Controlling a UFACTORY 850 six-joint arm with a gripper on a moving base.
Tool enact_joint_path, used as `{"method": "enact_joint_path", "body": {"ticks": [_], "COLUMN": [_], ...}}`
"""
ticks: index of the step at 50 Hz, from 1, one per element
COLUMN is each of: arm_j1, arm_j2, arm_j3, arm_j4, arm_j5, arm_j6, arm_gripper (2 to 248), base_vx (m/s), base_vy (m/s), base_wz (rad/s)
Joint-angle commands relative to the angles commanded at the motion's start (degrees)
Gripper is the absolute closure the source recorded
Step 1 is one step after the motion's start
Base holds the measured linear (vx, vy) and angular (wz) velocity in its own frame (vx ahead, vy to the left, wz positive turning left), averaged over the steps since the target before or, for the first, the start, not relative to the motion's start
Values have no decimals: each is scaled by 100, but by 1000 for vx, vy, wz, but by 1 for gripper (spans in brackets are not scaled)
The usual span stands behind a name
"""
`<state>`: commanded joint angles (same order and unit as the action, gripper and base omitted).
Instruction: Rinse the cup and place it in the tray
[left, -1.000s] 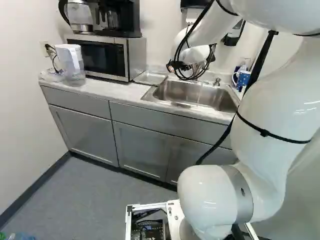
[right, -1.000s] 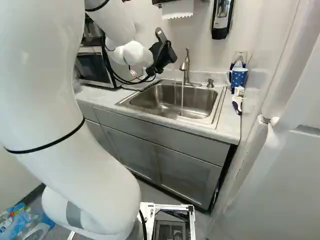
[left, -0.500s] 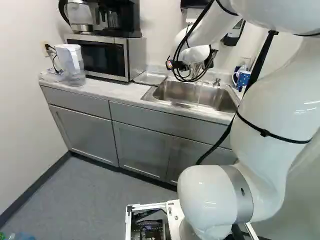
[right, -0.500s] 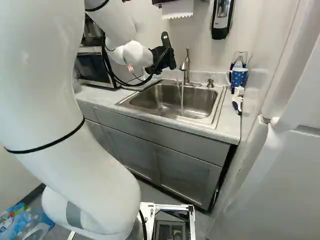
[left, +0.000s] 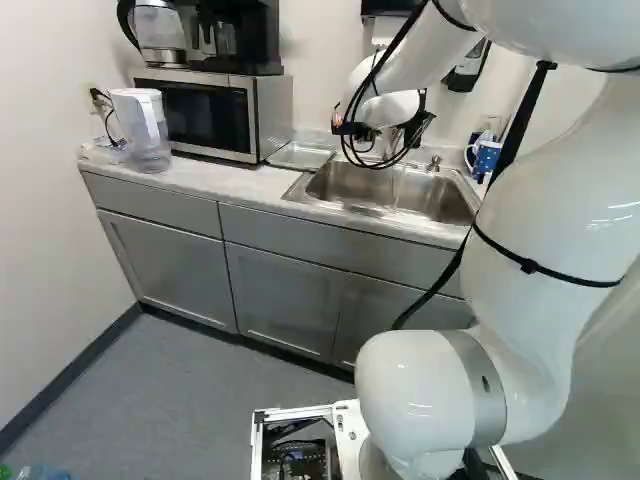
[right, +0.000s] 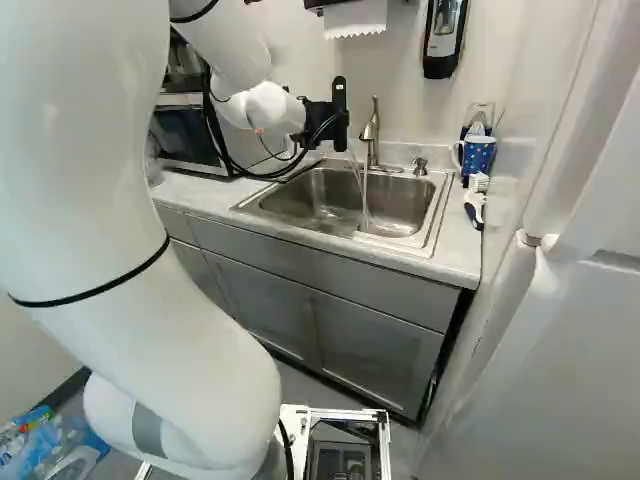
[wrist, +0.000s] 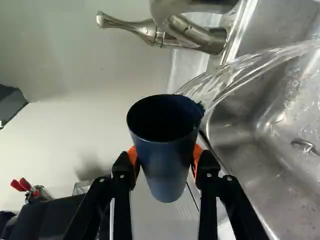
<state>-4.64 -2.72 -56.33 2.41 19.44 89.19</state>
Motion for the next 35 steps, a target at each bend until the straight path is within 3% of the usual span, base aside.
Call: {"method": "enact_joint_path", "body": {"ticks": [29,35], "arm_j1": [0,0], "arm_j2": [0,0], "arm_j3": [0,0], "arm_j4": [0,0], "arm_j5": [0,0], "arm_j6": [1748,1748], "arm_gripper": [128,128], "base_vx": [0,0], "base_vy": [0,0], "base_wz": [0,0]}}
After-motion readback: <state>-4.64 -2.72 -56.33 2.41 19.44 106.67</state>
